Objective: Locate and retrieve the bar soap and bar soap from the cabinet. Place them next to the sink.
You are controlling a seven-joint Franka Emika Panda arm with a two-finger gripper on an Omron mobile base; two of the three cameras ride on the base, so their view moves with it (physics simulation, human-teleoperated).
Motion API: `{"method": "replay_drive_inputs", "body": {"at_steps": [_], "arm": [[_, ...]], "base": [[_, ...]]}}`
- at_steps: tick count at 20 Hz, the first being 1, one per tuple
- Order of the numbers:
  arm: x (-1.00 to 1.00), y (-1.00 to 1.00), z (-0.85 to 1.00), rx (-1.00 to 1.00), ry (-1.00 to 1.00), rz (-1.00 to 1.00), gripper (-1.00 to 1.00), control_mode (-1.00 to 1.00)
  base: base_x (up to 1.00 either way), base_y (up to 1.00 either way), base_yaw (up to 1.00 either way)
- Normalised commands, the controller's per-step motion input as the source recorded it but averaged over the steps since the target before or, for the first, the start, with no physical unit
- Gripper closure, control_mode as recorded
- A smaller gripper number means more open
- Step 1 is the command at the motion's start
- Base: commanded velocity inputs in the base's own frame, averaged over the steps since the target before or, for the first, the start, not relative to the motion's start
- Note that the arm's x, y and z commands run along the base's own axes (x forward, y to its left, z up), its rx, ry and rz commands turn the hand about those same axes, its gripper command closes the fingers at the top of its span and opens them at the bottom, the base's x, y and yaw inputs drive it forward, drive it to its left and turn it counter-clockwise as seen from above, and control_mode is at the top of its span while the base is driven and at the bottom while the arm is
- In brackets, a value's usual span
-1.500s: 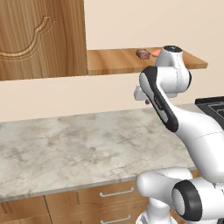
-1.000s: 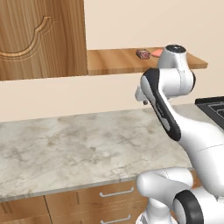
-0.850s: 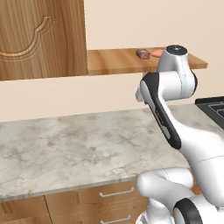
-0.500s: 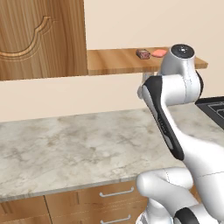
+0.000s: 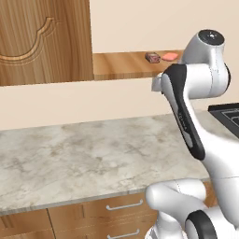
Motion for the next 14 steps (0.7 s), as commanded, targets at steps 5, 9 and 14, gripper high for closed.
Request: {"method": "replay_drive_inputs", "body": {"at_steps": [5,9,14], "arm": [[0.1,-0.09,0.42,0.01,0.0,-0.07,-1.0,-1.0],[0.53,-0.08,0.17,0.0,-0.01,-0.07,-1.0,-1.0],[0.75,-0.03,0.07,0.0,-0.15,0.01,-1.0,-1.0]], "base": [[0.0,0.0,0.0],[0.0,0.0,0.0],[0.0,0.0,0.0]]}}
